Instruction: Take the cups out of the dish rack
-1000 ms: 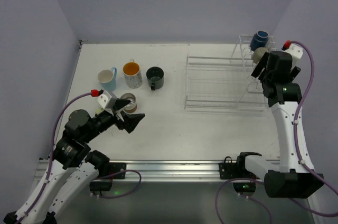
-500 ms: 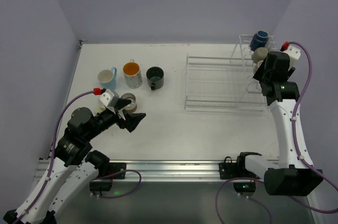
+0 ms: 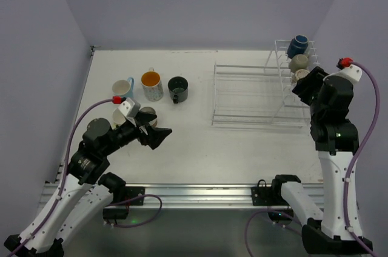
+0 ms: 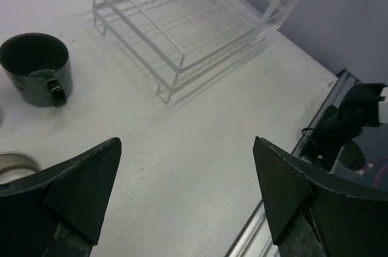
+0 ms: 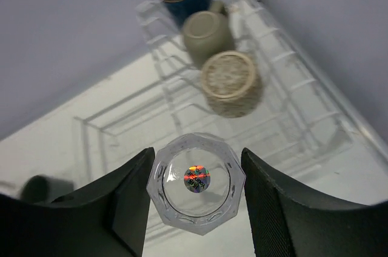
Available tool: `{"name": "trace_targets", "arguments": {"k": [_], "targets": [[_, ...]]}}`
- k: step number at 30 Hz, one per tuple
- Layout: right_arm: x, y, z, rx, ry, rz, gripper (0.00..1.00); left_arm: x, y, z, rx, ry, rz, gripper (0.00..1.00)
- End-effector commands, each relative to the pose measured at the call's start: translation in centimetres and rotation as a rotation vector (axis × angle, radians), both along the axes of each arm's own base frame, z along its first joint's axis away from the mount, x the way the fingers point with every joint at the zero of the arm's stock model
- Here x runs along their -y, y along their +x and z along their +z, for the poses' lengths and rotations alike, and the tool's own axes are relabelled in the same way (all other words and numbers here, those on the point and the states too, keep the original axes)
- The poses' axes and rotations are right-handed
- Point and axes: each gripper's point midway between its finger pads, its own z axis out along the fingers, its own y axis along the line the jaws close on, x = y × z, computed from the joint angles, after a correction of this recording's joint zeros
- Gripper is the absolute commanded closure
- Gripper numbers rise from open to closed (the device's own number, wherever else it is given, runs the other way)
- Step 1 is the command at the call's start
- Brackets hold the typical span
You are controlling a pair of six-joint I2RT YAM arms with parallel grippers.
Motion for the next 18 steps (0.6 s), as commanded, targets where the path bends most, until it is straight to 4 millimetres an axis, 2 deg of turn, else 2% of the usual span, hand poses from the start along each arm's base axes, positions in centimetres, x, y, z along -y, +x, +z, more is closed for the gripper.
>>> {"name": "trace_targets", "arguments": {"k": [1, 2, 3, 4, 5, 6, 7, 8, 9, 11, 12, 13, 14, 15, 16, 17, 18], "targets": [[-7.4, 0.2, 3.0, 0.176, 0.184, 0.346, 0.69, 2.7, -1.1, 2.3, -0.021, -0.162, -0.137, 0.07], [-9.8, -0.8, 3.4, 0.209, 0.229, 0.449, 0.69, 3.6, -1.7, 2.2, -0.089, -0.213, -0.189, 0.07], [-11.6, -0.8, 1.9, 0.195, 0.308, 0.508, 0.69, 4.2, -1.7, 4.1, -0.033, -0.279, -0.226, 0.08], [-14.0, -1.3, 3.2, 0.252, 0.35, 0.63, 0.69, 4.7, -1.8, 3.7, -0.059, -0.308, -0.257, 0.1], [-16.1, -2.3, 3.4, 0.261, 0.39, 0.716, 0.7, 5.4, -2.2, 3.5, -0.131, -0.35, -0.3, 0.11], [-17.5, -2.4, 2.2, 0.242, 0.455, 0.753, 0.7, 5.7, -2.3, 5.0, -0.081, -0.4, -0.33, 0.12], [-19.0, -2.7, 3.4, 0.295, 0.478, 0.824, 0.7, 6.2, -2.0, 4.5, -0.11, -0.417, -0.338, 0.15], [-21.3, -3.8, 3.2, 0.282, 0.519, 0.931, 0.7, 6.3, -1.9, 4.7, -0.136, -0.449, -0.342, 0.17], [-22.5, -4.2, 3.4, 0.285, 0.583, 0.968, 0.7, 6.5, -2.0, 5.7, -0.105, -0.478, -0.358, 0.19], [-24.7, -4.9, 3.3, 0.325, 0.636, 1.071, 0.7, 7.1, -1.4, 5.8, -0.128, -0.505, -0.357, 0.23], [-26.5, -5.3, 2.0, 0.28, 0.691, 1.118, 0.7, 7.5, -1.8, 6.5, -0.109, -0.521, -0.38, 0.26], [-27.4, -5.6, 2.7, 0.313, 0.706, 1.162, 0.7, 7.9, -1.7, 6.6, -0.114, -0.525, -0.385, 0.27], [-29.0, -6.6, 2.4, 0.288, 0.725, 1.219, 0.7, 8.5, -1.1, 6.1, -0.139, -0.522, -0.375, 0.28], [-30.1, -6.2, 1.4, 0.251, 0.732, 1.23, 0.69, 9.0, -1.4, 6.3, -0.139, -0.528, -0.392, 0.29], [-30.9, -6.4, 1.5, 0.254, 0.735, 1.252, 0.69, 9.6, -1.1, 5.8, -0.159, -0.523, -0.391, 0.3], [-32.1, -7.0, 1.2, 0.238, 0.742, 1.28, 0.69, 9.8, -1.0, 5.8, -0.163, -0.528, -0.392, 0.3], [-32.5, -6.8, 0.9, 0.233, 0.744, 1.277, 0.69, 10.2, -1.3, 6.1, -0.155, -0.538, -0.408, 0.32]]}}
